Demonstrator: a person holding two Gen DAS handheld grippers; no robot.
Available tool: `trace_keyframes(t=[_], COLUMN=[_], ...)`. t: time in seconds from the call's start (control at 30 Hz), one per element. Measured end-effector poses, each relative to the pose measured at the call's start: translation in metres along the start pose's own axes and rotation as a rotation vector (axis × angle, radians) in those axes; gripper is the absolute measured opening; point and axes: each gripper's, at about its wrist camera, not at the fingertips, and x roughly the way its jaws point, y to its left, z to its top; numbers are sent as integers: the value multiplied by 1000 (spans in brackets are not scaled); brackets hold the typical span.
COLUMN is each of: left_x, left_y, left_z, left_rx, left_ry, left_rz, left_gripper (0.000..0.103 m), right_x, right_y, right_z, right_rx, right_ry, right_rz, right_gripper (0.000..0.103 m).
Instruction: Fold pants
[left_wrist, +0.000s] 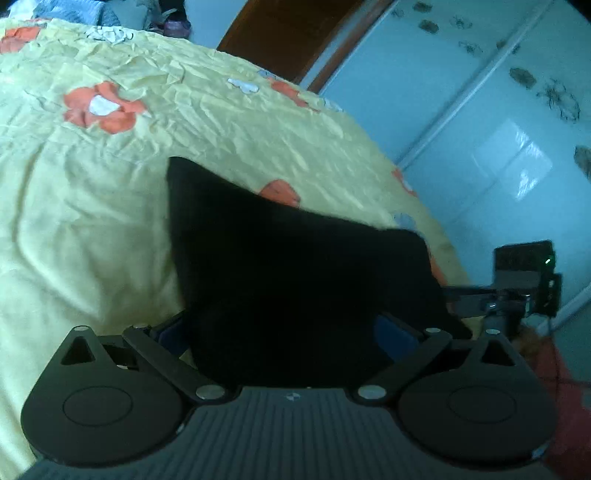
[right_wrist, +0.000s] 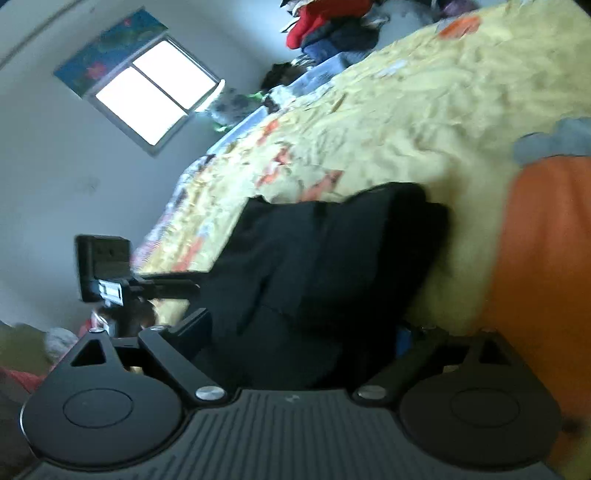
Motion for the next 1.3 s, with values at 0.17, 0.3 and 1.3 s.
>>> trace_keyframes(t=[0.17, 0.3, 1.3], left_x=[1, -13, -64], left_y=[-6, -1, 39], left_z=[-1, -9, 78], left_rx=[-2, -19, 139], left_ry=[-37, -81, -302], left_rz=[101, 106, 541], left_gripper=[41, 19, 103], right_x=[17, 2, 140], right_y=[15, 15, 133], right_z=[5, -13, 86], right_rx=[17, 99, -337], right_ry=[-67, -109, -236], right_rz=[-102, -191, -465], right_gripper=[70, 29, 52])
